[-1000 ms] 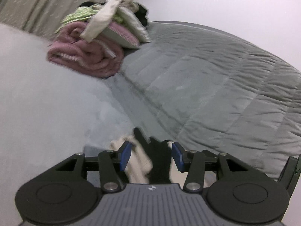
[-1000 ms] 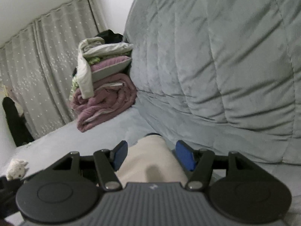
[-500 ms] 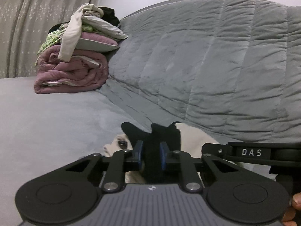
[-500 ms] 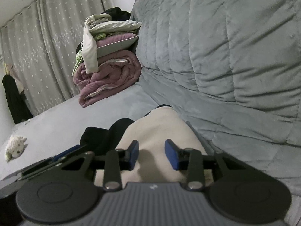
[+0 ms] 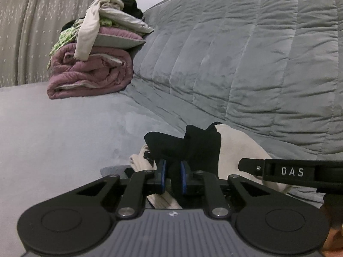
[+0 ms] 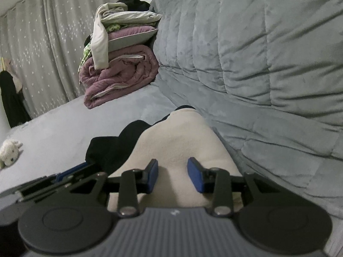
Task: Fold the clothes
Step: 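Lower the cream bundle onto the grey and white folded stack with both grippers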
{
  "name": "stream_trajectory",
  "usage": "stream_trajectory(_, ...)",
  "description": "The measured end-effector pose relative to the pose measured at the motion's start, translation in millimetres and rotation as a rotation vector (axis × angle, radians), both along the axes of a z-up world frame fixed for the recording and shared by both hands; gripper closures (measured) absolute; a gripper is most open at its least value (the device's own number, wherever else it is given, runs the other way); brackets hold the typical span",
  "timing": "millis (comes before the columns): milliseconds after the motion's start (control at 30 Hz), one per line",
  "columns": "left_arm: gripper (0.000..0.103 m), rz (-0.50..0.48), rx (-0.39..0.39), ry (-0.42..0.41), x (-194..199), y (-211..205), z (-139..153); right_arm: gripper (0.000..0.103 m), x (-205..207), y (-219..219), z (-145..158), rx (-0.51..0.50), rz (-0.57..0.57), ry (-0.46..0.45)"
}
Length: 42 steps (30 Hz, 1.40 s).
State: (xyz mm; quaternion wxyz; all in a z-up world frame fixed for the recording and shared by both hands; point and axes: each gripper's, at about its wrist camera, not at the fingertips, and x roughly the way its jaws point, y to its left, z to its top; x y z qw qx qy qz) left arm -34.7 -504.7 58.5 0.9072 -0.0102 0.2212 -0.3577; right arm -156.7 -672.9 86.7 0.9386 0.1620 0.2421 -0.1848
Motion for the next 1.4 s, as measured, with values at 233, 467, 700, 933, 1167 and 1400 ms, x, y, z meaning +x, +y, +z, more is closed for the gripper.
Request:
stream_trajectory(233, 0.086, 0.005, 0.026, -0.008, -2, -2, -3, 0.070, 0, 2, -1, 0.002, -0.010, 0.000)
stream_trajectory(467, 0.086, -0.005, 0.045, -0.028, -3, -2, -5, 0.071, -1, 4, -4, 0.005, -0.012, -0.002)
stream_trajectory(700, 0.085, -0.005, 0.024, 0.004, 3, 1, -7, 0.071, 1, 3, -5, 0.012, -0.015, -0.002)
stream_trajectory(933, 0.085, -0.004, 0.033, -0.037, -2, -1, -9, 0.071, 2, 4, -4, 0.011, -0.024, -0.001)
stream_trajectory(1167, 0.081, -0.014, 0.023, -0.032, 1, 2, 10, 0.071, -3, 8, 9, 0.002, -0.042, -0.039)
stream_trajectory(1400, 0.074, 0.021, -0.009, 0.003, -4, 32, 22, 0.069, -25, 16, 20, -0.009, -0.043, -0.071)
